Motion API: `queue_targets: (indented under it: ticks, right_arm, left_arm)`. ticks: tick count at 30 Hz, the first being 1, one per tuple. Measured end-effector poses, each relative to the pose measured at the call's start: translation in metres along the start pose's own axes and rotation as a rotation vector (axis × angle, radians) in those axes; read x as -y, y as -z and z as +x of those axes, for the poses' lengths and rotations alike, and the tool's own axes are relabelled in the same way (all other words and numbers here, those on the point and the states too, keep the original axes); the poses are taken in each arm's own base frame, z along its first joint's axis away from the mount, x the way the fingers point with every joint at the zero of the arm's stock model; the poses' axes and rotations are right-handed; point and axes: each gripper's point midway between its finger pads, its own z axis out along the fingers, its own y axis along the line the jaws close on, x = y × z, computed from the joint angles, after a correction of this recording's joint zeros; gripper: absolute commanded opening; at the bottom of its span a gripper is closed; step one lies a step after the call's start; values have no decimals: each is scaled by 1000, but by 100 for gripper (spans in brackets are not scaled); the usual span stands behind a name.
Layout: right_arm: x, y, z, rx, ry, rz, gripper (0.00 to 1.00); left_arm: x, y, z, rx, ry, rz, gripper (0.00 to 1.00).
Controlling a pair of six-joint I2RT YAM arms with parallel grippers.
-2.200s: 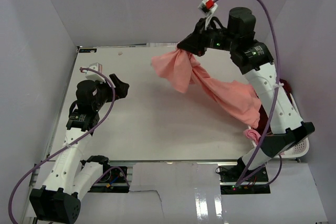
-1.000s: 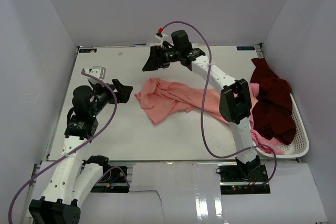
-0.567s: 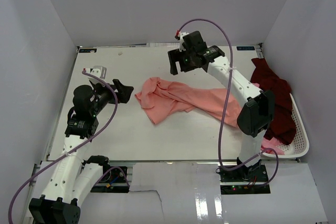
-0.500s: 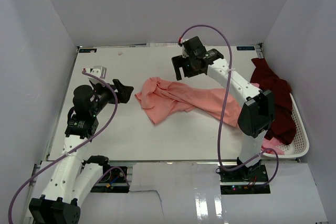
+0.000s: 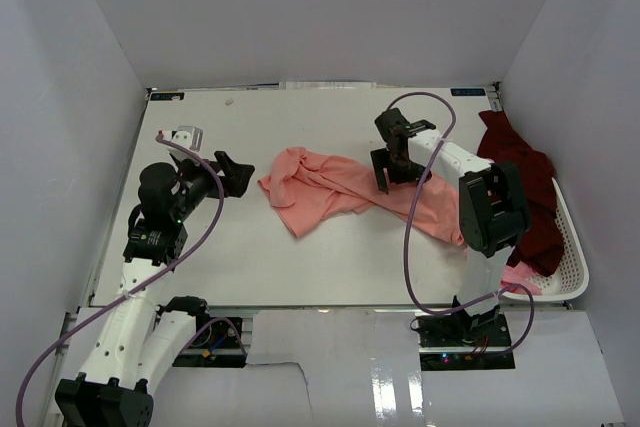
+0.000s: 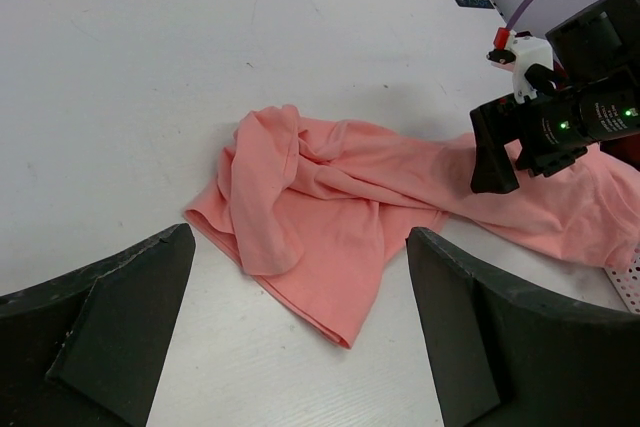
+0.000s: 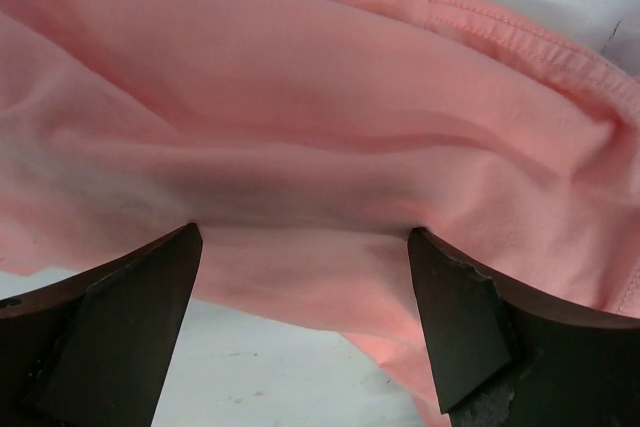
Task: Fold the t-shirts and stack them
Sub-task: Move the tshirt to the center of the board
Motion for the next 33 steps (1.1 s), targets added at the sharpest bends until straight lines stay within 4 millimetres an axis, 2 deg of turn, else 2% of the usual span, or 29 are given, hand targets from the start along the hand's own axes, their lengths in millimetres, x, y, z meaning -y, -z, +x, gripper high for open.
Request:
queue_targets:
  ticks: [3,4,9,11,12,15,17,18,20,21,30,33]
  right_arm:
    - [2,-4,-1,11,-6,10,99]
    - [3,-5,-1,13,-10,11,96]
    - [3,-15,4,9,-11,12,94]
    - [3,-19,6,4,-8,13,88]
    - [3,-21,7,3,-9,11,76]
    - [1,-28,10,-7,-9,-4,54]
    - [-1,-32,12,-16,-10,-16,52]
    - [-1,-33,12,-18,-14,-21,45]
    - [-2,-34,13,-23,-12,-31,23]
    - [-2,-34,13,-22,-9,-35,8]
    - [0,-33,13,-20,-22,-28,8]
    - [6,-24,9,5,-32,-5,8]
  left_arm:
    - [0,0,0,0,0,0,98]
    - [0,0,0,0,0,0,98]
    - [-1,0,2,-3,1,-1,98]
    - [-1,0,2,-3,1,-1,98]
    - [-1,0,2,-3,1,-1,98]
    - [-1,0,2,-3,1,-1,98]
    - [-1,0,2,-3,1,-1,98]
    - [-1,0,2,-2,1,-1,98]
    - [-1,0,2,-3,1,-1,98]
    - [-1,0,2,-3,1,-1,98]
    - [-1,0,2,-2,1,-1,98]
    - [-1,0,2,-3,1,-1,98]
